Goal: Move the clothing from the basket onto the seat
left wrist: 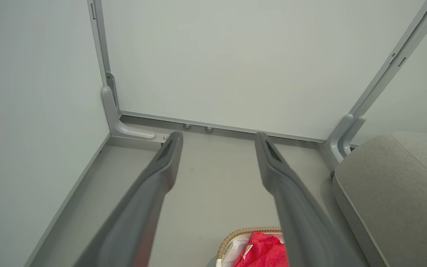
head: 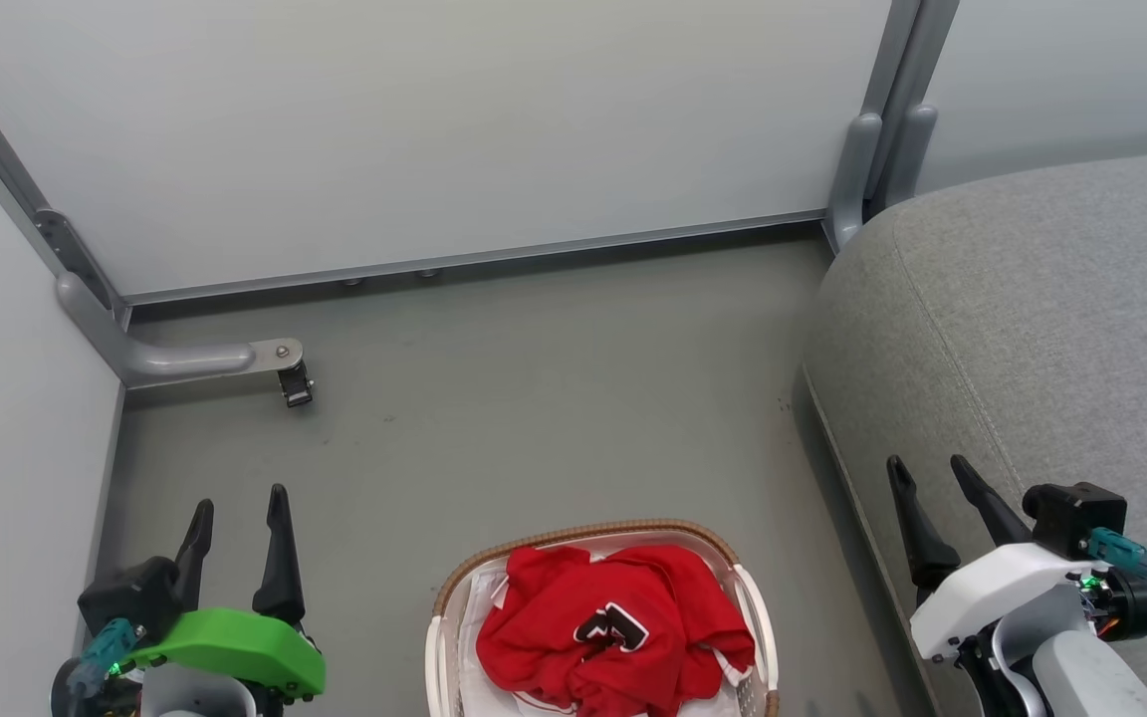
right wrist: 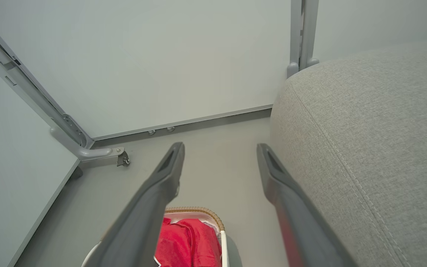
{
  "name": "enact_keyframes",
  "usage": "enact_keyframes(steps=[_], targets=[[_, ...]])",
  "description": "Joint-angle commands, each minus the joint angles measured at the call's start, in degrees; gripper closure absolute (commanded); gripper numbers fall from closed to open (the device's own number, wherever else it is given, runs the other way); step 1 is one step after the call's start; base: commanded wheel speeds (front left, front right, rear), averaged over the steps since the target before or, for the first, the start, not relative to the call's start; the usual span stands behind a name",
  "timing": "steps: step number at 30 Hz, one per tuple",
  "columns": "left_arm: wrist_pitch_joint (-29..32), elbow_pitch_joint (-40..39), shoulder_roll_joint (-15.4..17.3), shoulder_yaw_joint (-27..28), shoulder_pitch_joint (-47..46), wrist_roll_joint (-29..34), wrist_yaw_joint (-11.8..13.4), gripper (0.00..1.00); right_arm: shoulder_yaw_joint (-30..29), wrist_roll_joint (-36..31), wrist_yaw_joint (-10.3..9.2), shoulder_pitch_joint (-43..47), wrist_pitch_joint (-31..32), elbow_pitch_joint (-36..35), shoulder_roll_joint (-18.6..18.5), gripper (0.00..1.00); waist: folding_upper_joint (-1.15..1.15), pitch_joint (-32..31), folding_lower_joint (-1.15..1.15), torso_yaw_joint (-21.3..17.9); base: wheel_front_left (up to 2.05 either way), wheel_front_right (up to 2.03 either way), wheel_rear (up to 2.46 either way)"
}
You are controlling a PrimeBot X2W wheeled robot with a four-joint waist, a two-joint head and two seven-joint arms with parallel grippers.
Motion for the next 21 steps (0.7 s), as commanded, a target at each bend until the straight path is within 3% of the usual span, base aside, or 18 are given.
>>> enact_keyframes(steps=[1,21], targets=[[-0.5,-0.1,0.1,0.1,0.2,1.5,0.0,0.00,0.3,-1.5,0.02,-0.7,-0.5,0.1,-0.4,0.00,0.22,0.0,0.00,0.0,0.00,0.00,0.00],[-2.8,0.7,-1.3,0.3,-0.3,10.7,-0.4,0.00,1.8,-10.0,0.01,-2.3,-2.9,1.0,-1.2,0.00,0.27,2.4,0.00,-1.0,0.00,0.00,0.00]])
